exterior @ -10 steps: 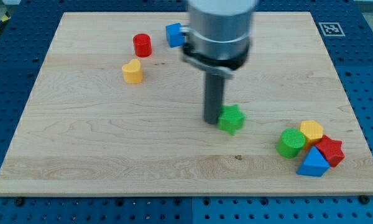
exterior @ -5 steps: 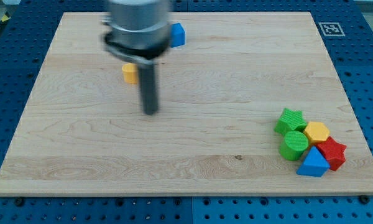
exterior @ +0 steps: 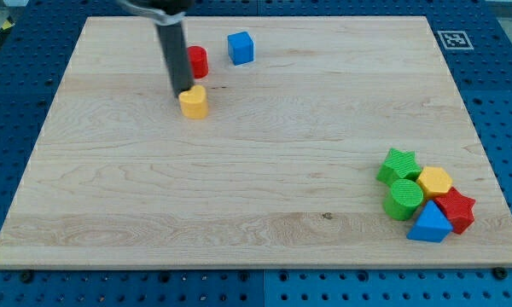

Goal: Push the yellow heart towards the bottom center

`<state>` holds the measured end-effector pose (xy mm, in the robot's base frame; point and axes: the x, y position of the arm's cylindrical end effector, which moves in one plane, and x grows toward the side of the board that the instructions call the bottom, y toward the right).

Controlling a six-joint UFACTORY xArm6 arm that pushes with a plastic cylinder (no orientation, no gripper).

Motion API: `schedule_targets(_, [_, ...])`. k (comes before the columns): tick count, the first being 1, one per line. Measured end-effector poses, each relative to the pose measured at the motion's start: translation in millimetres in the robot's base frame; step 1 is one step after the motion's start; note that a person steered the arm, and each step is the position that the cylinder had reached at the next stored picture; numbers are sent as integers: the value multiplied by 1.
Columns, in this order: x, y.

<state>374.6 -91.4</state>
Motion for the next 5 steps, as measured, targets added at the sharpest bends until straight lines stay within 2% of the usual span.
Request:
schedule_targets(1, [10, 22])
schedule_targets(3, [46, 10])
schedule_targets(5, [103, -1])
